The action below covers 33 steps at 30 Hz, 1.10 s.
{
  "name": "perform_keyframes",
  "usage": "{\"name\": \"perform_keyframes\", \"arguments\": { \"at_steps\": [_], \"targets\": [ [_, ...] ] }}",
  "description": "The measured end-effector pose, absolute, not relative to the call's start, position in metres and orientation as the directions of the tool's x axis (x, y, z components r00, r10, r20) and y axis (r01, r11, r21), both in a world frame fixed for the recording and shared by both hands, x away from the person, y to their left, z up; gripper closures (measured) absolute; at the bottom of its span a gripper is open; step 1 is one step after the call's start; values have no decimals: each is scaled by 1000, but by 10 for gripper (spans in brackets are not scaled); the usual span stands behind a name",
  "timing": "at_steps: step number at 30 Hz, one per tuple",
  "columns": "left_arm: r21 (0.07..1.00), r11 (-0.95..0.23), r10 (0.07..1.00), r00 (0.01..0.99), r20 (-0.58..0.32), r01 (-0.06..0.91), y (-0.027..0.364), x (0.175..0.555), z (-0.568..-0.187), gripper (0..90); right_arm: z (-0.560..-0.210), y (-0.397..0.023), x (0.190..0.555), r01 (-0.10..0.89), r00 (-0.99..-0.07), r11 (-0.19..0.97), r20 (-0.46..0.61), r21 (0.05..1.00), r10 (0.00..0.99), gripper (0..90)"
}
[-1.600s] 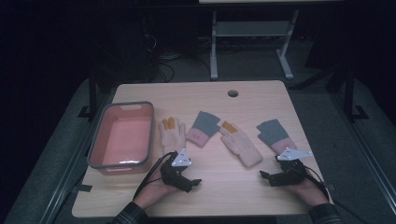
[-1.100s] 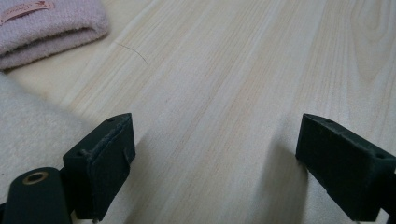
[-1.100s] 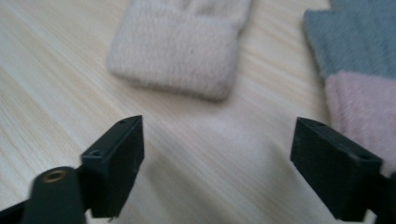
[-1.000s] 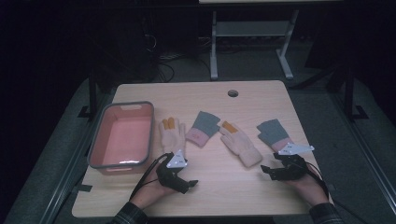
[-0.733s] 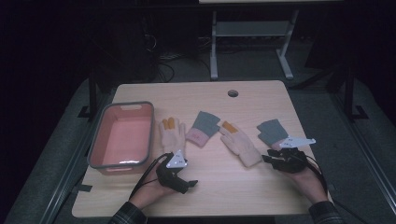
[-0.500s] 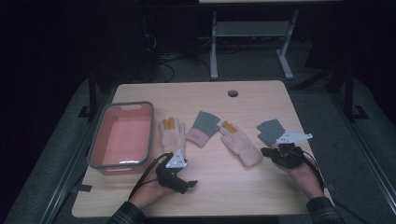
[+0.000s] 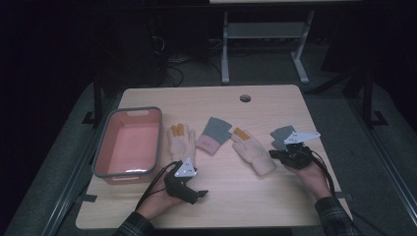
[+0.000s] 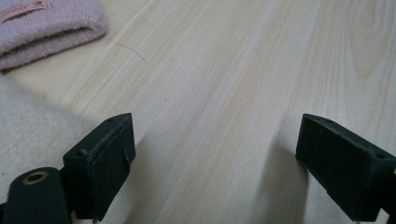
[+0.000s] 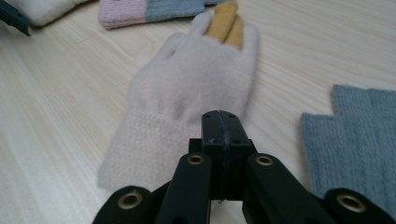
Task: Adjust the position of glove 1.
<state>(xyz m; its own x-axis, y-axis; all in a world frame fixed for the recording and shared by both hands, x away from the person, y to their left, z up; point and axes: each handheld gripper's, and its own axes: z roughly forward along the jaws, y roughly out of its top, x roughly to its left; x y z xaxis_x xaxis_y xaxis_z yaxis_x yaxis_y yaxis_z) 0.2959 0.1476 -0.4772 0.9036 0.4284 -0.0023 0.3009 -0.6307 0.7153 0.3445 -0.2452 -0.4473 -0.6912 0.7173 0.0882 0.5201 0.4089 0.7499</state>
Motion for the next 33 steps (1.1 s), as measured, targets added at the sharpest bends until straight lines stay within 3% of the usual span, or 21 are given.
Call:
{"name": "perform_keyframes", "arguments": {
  "at_steps": [33],
  "targets": [
    [715, -630, 429, 903, -3, 302, 148, 296, -477, 111, -460, -222, 335, 519, -771, 523, 105, 677, 629, 900]
  ]
}}
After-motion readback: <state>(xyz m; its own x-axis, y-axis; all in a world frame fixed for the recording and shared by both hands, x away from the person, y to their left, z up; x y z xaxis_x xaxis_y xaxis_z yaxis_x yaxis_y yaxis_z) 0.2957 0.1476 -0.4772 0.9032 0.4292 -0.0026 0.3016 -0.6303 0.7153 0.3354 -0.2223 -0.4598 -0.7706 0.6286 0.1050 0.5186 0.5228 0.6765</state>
